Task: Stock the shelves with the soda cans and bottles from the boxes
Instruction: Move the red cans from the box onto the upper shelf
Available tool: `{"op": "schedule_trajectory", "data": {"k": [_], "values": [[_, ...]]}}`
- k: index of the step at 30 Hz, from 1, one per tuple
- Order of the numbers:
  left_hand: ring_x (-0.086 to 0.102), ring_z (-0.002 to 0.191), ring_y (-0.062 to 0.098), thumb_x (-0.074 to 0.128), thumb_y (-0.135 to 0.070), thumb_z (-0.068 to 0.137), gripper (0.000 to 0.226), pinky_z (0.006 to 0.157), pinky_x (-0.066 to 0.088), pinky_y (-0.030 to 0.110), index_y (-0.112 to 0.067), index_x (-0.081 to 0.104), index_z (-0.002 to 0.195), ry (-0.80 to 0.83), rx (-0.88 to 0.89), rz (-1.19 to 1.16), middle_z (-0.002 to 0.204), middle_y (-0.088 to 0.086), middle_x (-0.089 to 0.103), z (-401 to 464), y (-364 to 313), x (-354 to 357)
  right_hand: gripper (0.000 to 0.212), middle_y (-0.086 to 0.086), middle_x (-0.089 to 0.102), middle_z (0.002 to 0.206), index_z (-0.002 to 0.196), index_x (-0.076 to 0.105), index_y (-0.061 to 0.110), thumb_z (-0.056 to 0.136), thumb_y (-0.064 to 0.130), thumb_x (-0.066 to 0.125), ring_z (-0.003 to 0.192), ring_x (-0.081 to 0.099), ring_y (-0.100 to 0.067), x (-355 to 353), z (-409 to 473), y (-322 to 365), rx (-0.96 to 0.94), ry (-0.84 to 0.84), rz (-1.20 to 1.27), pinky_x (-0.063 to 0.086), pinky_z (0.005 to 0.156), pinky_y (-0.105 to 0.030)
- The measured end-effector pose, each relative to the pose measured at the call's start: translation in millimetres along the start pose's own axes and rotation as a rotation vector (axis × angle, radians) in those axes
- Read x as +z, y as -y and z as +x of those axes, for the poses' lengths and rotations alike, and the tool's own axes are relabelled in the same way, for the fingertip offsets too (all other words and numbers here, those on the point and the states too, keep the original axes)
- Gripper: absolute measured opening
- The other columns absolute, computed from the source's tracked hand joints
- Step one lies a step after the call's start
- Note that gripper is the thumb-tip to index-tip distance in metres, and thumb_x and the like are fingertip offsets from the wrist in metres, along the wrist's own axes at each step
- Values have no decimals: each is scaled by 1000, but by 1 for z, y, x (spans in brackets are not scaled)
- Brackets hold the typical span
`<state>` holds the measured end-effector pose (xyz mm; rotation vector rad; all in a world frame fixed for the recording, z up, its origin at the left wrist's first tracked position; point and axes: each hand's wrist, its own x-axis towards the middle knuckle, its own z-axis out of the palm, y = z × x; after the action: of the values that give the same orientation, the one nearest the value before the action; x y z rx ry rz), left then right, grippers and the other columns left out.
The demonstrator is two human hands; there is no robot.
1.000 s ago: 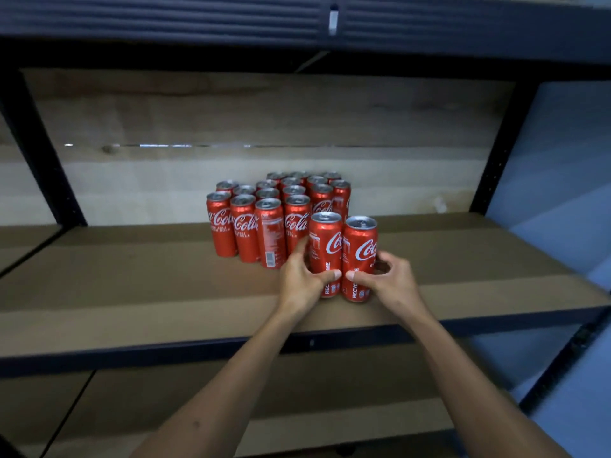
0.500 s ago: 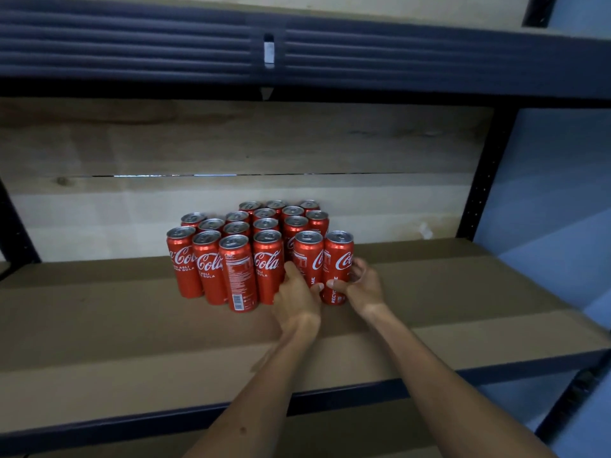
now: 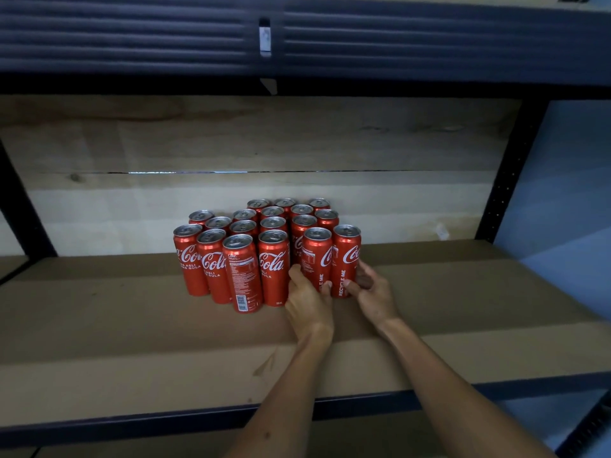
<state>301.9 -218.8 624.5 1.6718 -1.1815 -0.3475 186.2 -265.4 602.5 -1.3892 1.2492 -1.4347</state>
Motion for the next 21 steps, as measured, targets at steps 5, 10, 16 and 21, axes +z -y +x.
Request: {"op": "schedule_trajectory", "data": {"k": [5,10,16,21], "values": [[66,94,32,69,-31,88,25,78,51,38,-8,63,94,39,-12,74,100,12,69,3,3,0,32,-17,68,106,105,59,7,80,-8,72,94,67,-20,1,7,0,29,-86,-22,55,81,-21],[67,95,34,67,-34,89,25,81,51,37,-10,68,96,59,-3,96,101,12,72,8,4,-5,31,-15,71,100,104,68,2,76,-3,79,79,66,-13,12,13,-1,38,-150,-60,55,73,-20],[68,91,29,66,-29,88,14,79,54,34,-16,69,93,132,17,108,95,6,74,11,16,-10,38,-7,73,96,116,70,8,79,3,76,90,70,-22,20,11,-10,124,-193,-104,56,90,-45],[69,86,20,65,-8,83,15,77,52,25,-13,68,97,264,90,2,86,-1,71,7,31,-22,32,-19,70,112,117,66,-3,86,-8,62,93,63,-16,16,-12,-1,120,-125,-223,49,92,-26]]}}
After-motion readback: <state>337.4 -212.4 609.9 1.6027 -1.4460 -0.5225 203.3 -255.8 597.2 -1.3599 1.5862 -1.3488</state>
